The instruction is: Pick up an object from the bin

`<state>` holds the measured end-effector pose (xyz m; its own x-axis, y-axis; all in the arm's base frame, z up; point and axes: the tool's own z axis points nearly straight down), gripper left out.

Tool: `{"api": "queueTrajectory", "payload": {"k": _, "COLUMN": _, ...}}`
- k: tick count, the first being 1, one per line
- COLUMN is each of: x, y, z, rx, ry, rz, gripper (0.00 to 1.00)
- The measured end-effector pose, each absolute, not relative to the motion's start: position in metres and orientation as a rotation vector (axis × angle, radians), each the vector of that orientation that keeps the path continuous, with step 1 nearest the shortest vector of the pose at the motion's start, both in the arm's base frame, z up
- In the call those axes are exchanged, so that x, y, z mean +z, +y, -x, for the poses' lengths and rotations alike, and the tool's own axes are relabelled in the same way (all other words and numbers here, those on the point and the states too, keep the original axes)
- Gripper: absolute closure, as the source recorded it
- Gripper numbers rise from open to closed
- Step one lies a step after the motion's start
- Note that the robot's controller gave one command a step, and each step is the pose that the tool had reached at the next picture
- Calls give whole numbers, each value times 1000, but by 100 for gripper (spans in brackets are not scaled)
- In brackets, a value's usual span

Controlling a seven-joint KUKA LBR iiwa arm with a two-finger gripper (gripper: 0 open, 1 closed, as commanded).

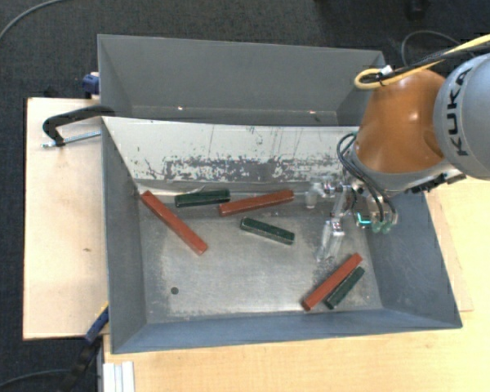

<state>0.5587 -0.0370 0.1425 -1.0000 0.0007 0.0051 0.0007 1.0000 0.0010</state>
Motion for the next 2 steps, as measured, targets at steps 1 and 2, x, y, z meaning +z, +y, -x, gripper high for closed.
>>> {"api": "queueTrajectory", "payload": {"k": 1, "x": 69, "y": -71, "z": -505, "rx": -2, "ry": -3012, "rz": -885, "gripper": 0}}
{"api": "queueTrajectory", "payload": {"k": 2, "x": 102, "y": -44, "z": -505, "rx": 1, "ry": -2869, "rz": -1297, "gripper": 0}}
